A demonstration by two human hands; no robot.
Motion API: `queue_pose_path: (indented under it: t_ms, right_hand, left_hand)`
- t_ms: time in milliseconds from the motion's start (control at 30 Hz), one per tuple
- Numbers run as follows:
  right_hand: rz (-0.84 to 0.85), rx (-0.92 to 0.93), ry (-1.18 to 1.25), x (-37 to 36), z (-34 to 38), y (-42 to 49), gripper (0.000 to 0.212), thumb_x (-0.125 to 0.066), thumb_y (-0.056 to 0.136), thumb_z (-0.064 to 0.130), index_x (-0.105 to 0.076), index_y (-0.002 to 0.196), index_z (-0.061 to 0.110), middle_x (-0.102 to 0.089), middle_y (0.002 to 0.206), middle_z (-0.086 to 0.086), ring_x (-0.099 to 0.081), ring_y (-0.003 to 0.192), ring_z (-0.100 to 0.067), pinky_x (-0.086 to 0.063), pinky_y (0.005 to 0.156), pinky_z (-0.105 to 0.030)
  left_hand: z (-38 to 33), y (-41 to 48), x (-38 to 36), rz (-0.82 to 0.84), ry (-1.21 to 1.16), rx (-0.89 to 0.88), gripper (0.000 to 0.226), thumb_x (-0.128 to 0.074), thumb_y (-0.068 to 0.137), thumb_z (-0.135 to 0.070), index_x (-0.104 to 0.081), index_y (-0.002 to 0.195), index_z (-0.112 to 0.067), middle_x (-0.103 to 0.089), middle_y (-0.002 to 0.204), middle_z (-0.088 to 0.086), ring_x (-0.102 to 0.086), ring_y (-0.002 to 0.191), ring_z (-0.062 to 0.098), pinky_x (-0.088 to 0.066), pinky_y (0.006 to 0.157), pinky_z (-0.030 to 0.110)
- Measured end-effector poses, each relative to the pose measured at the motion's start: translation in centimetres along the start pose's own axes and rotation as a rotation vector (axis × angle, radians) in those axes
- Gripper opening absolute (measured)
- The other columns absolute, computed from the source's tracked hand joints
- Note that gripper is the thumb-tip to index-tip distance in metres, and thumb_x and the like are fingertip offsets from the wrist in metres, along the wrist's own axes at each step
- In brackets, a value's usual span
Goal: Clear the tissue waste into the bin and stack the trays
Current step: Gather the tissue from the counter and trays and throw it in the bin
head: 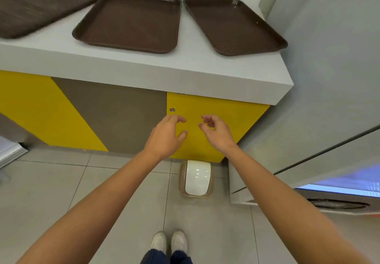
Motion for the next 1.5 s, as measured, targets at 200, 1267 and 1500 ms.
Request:
queue_pose_path:
  t_ms: [200, 1267, 1500]
  right_hand:
    - [-0.018, 0.123, -0.041, -1.1, 6.4, 0.6, 0.031, -0.059, 0.09, 0.025, -0.058, 0.119, 0.012, -0.059, 0.12, -0.004, -0.055, 0.106, -0.012, -0.037, 0.082, -0.017]
    - [-0.036, 0.419, 0.001, -24.1, 35.4, 18.8, 0.028, -0.055, 0.092, 0.027, -0.059, 0.117, 0.016, -0.055, 0.117, 0.002, -0.052, 0.106, -0.009, -0.04, 0.088, -0.02]
    - [-0.04, 0.42, 0.027, -26.9, 40.9, 29.1, 0.028, -0.056, 0.092, 0.027, -0.059, 0.118, 0.016, -0.055, 0.12, 0.003, -0.051, 0.108, -0.007, -0.041, 0.094, -0.022]
  left_hand:
    - [0.9, -0.1, 6.3, -0.135, -0.044, 0.017, 0.04, -0.057, 0.089, -0.037, -0.049, 0.125, -0.022, -0.055, 0.126, -0.002, -0.052, 0.115, 0.016, -0.043, 0.098, 0.04]
    - [22.1, 13.5, 37.1, -0.37, -0.002, 0.038, 0.042, -0.059, 0.088, -0.035, -0.049, 0.126, -0.021, -0.055, 0.125, -0.002, -0.053, 0.114, 0.014, -0.046, 0.097, 0.036]
    - [26.2, 22.7, 42.9, -0.378, 0.028, 0.06, 0.04, -0.06, 0.088, -0.036, -0.049, 0.125, -0.025, -0.055, 0.124, -0.005, -0.053, 0.112, 0.012, -0.046, 0.093, 0.033]
Point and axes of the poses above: each hand's wrist, its own y-axis towards the middle knuckle, its own x-axis out of the back of the hand, z = x × y, the point moved 5 cm from there along y, towards the middle knuckle
